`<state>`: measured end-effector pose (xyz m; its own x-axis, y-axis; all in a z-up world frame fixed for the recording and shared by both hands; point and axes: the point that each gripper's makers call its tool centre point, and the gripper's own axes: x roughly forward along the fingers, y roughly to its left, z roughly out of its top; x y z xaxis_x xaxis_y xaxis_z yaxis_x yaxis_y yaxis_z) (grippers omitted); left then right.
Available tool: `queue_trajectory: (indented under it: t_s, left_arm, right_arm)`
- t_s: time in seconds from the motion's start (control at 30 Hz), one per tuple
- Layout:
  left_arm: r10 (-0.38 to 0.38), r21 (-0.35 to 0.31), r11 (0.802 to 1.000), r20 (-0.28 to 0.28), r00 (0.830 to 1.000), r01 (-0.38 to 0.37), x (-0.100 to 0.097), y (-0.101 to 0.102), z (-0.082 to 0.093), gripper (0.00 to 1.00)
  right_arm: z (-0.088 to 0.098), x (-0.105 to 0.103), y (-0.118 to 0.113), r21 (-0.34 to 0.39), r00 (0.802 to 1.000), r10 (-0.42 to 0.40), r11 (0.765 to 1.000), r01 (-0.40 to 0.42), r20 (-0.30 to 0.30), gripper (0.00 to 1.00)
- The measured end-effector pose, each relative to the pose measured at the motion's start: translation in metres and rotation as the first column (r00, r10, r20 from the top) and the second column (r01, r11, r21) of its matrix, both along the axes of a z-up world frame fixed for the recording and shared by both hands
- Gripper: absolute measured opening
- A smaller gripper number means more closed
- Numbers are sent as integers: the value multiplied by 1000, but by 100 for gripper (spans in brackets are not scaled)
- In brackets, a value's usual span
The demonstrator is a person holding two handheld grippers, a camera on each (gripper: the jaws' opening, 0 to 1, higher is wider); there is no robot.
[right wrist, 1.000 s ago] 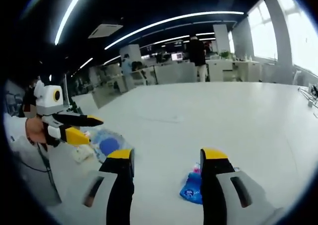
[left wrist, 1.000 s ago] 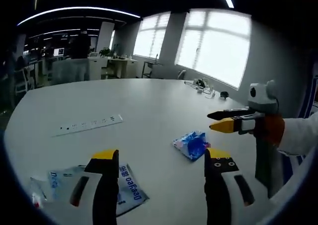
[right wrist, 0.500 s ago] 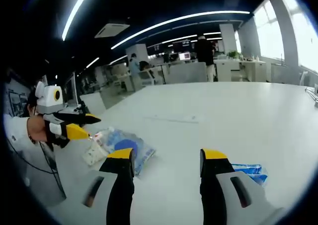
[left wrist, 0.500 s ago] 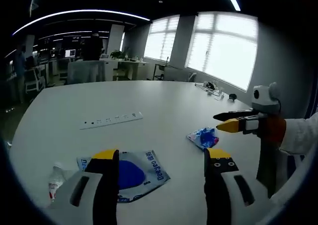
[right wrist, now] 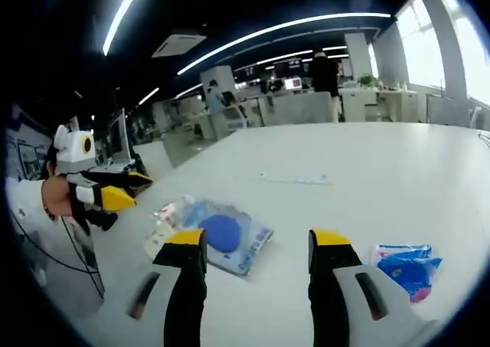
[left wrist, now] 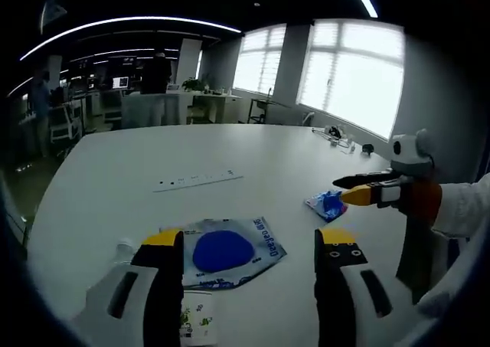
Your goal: Arrange the tabletop items into an orderly group along one side of the table until the central work area is clear of visible clutter.
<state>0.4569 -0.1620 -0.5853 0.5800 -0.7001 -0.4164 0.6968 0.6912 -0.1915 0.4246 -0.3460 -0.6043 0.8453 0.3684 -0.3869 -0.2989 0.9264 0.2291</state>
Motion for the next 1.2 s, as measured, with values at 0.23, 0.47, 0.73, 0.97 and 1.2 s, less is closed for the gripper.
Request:
queue_trajectory:
  t_s: [0.23,0.47,0.73,0.97,1.2]
  left_arm:
    - [28,12,1000,-4,1000,-28,0,28,-1,69]
    - [38,20,999,-4,999,-38,2,47,-1,69]
    - [47,30,998,-14,999,-47,7,62,-8,68]
    - [51,35,998,-27,998,-50,12,69,-14,68]
    - [50,44,998,-40,998,-48,19,72,-22,67]
  right_arm:
    - [-4,-1,19,8,1000,8,1000,-8,-7,51]
    - [-9,-1,33,18,1000,5,1000,-5,-15,51]
    - [-19,0,41,22,999,-4,1000,5,-35,50]
    - [-32,4,48,33,998,-5,999,7,-58,49]
    - [-50,9,54,37,996,-2,999,6,-93,49]
